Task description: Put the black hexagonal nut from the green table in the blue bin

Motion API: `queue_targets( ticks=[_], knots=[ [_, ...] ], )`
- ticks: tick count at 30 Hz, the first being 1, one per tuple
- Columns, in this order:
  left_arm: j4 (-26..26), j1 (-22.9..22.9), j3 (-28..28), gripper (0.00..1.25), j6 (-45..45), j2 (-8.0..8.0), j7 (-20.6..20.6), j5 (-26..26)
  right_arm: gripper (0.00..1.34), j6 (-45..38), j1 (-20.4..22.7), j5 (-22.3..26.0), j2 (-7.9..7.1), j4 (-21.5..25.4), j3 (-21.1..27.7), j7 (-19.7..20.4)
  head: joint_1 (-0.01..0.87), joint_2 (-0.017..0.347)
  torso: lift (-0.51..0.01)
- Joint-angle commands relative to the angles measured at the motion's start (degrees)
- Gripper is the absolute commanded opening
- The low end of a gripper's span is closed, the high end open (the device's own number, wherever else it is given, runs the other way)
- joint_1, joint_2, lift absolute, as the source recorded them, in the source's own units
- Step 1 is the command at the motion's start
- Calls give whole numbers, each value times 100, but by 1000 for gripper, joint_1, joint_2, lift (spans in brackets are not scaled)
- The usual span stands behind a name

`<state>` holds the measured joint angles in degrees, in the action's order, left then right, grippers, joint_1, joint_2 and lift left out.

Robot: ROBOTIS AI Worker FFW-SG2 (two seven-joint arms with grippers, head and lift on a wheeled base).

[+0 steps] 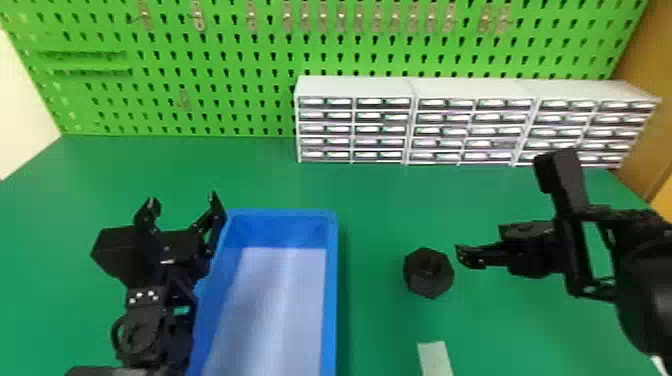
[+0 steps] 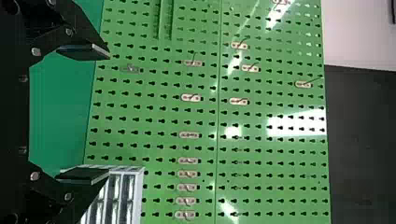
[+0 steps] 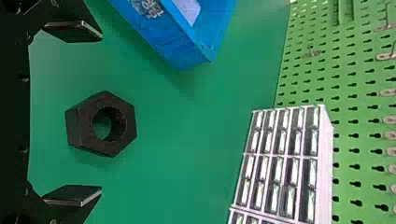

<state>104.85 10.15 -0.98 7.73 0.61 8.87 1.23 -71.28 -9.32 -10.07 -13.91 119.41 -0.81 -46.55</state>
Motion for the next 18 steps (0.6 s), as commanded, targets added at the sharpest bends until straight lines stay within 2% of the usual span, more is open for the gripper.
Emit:
queue_targets(
  ticks=[1,18],
  knots=[
    [0,-4,19,879,10,0,1,0,1192,-9,-35,-21,3,-75,-59,-30,657,57,-95],
    [-26,-22,19,879,1,0,1,0,1193,0,-88,-21,82,-181,-94,-83,657,57,-95]
  ],
)
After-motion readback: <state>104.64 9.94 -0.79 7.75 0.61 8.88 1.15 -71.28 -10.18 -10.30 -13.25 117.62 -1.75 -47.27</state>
